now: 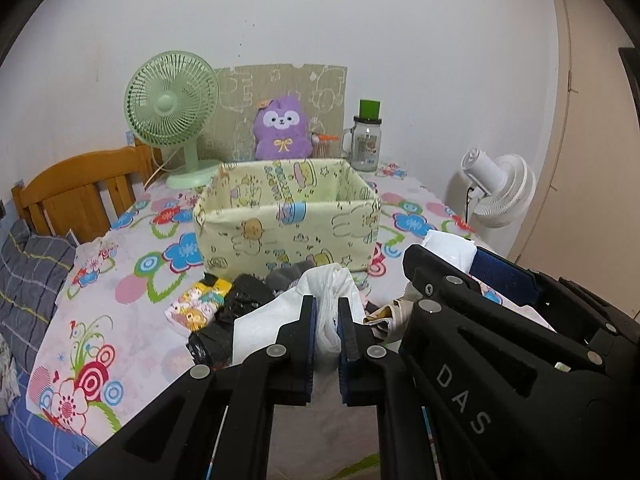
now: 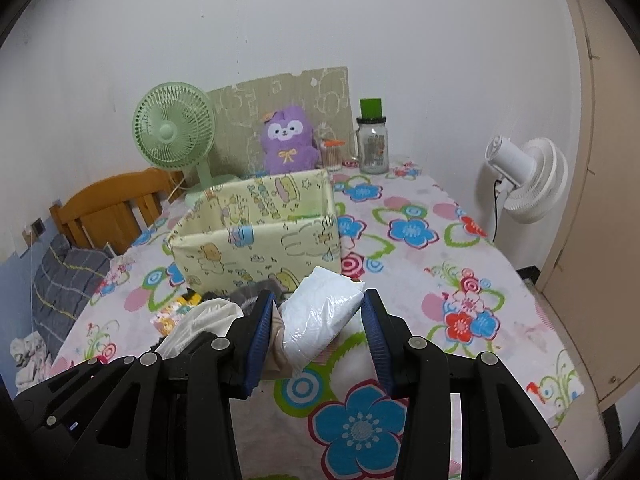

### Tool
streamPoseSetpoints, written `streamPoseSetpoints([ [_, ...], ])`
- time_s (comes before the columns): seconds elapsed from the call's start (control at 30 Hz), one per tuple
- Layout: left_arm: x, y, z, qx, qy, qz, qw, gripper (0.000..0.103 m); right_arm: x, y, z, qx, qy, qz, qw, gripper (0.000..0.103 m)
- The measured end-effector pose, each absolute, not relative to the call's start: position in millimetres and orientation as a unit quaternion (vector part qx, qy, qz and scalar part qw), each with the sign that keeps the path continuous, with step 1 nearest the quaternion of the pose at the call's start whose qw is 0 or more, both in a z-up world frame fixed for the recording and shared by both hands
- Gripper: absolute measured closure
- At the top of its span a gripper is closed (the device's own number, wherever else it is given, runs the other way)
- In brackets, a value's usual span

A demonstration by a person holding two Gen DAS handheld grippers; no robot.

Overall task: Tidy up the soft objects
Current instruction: 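Lift the white cloth and white bag and carry both over the fabric box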

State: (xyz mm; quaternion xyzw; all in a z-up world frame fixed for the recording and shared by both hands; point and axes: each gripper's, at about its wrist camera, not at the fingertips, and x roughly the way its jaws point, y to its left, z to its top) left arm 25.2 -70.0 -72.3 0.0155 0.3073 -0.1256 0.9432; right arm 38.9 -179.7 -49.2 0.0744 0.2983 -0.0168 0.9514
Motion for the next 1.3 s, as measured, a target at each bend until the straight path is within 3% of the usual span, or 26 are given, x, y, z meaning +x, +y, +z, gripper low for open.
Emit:
streamPoseSetpoints([
  [0.6,31,-61,-25,0.008,0.278,-0.135,0.951,0.097,45,-172,3,0.066,0.275,-0.019,0.959,0.055],
  [1.3,77,-54,-5,0.010,0.272,-0.134,0.953,0.097,96,-165,21,0.067,0.276,-0.010,0.959,0.055],
])
